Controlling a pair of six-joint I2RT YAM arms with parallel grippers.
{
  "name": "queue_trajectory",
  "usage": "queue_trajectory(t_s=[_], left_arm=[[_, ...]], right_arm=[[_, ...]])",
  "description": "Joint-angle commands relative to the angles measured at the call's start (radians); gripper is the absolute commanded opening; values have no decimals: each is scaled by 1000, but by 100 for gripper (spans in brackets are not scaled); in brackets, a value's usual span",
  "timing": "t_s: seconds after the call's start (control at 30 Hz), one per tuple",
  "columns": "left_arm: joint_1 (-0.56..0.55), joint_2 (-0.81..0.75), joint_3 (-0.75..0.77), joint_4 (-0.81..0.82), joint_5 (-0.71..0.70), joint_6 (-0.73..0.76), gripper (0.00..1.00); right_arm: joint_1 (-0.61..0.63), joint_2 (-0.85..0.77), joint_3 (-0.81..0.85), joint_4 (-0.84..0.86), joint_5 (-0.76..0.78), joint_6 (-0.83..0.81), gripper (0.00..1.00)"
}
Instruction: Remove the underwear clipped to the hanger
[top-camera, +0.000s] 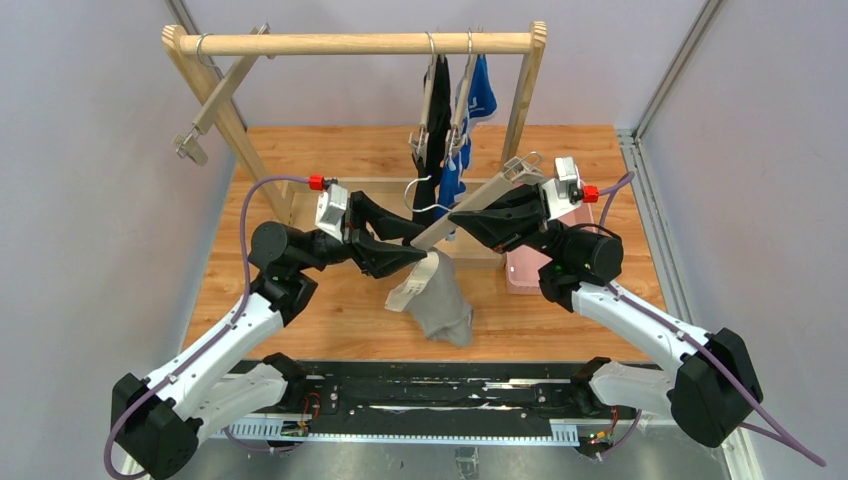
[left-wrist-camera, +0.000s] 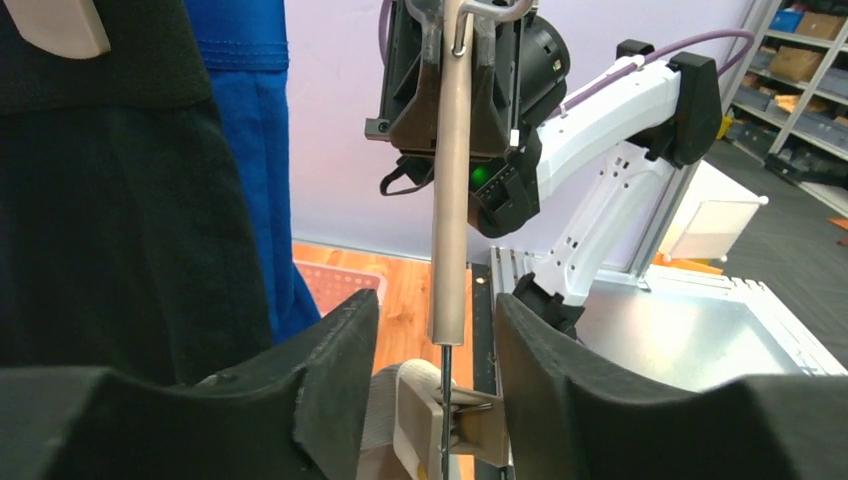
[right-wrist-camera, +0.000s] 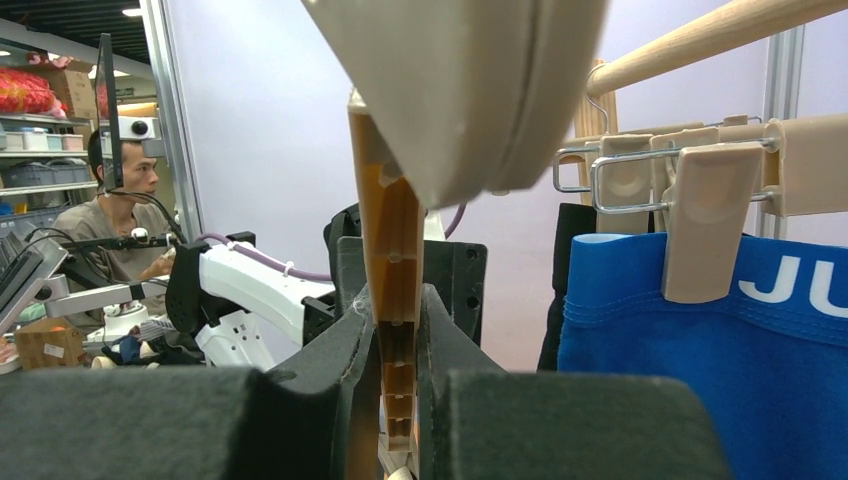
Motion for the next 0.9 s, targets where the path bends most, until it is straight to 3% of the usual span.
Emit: queue_trajectory(t_s=[0.0, 0.23, 0.37, 0.5, 0.6, 0.77, 0.87], left_arm=[[-4, -34, -19, -37, -7, 42, 59], [-4, -76, -41, -55, 17, 48, 69], [-4, -93, -54, -74, 13, 51, 68], [-4, -96, -66, -84, 7, 49, 58], [-4, -95, -67, -84, 4, 44, 45], [-4, -92, -72, -84, 7, 36, 42], [-4, -88, -74, -84, 12, 34, 21]], right_arm=[[17, -26, 16, 60, -9, 17, 1], [17, -35, 24, 53, -13, 17, 1], [18, -41, 30, 41, -16, 15, 1], [17, -46, 35, 29, -24, 12, 1], [18, -48, 35, 17, -22, 4, 1], [18, -46, 37, 15, -22, 2, 1], [18, -44, 37, 11, -21, 3, 1]])
